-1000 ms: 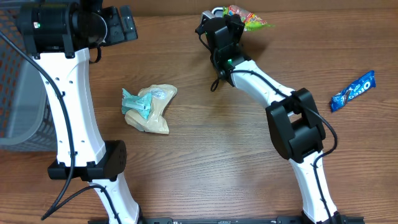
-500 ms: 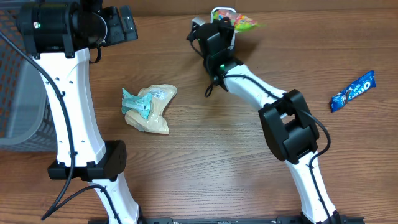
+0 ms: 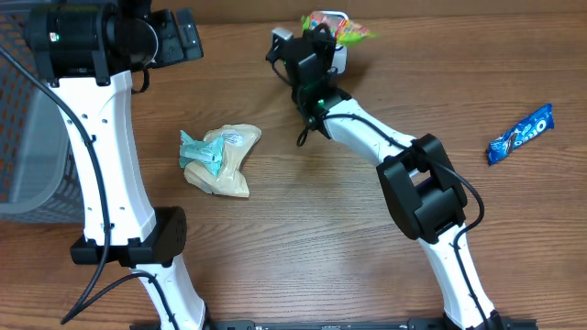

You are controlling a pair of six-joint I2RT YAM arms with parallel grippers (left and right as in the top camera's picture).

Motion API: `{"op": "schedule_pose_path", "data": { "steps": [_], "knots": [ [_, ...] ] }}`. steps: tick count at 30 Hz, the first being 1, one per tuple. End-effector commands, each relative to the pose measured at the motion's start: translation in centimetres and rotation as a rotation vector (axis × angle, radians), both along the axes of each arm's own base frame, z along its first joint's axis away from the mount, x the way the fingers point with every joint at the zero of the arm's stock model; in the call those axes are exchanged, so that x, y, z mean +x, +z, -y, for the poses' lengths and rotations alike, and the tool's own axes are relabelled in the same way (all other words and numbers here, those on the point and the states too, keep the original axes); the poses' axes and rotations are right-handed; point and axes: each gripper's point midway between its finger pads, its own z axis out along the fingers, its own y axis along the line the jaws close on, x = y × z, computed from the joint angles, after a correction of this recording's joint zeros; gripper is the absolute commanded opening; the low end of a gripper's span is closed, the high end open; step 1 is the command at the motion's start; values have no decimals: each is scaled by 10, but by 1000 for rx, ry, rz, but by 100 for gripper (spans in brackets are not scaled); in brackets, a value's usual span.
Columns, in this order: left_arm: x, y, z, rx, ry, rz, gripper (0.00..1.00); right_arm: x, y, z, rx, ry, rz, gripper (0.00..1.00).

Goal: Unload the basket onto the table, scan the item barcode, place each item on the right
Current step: 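Hold the green packet barcode in front of the white scanner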

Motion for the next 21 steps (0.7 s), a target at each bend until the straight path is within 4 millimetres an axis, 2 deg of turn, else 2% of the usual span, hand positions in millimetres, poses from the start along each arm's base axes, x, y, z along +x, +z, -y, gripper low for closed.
{"op": "schedule_pose_path", "data": {
  "steps": [1, 11, 21],
  "knots": [
    [-4, 7, 5, -2, -6, 18, 100, 3, 22, 21, -3, -80, 60, 4],
    [-4, 7, 5, -2, -6, 17, 100, 7, 15, 40, -64, -113, 15, 4],
    [-4, 7, 5, -2, -6, 17, 100, 7, 15, 40, -63, -111, 14, 4]
  ]
}}
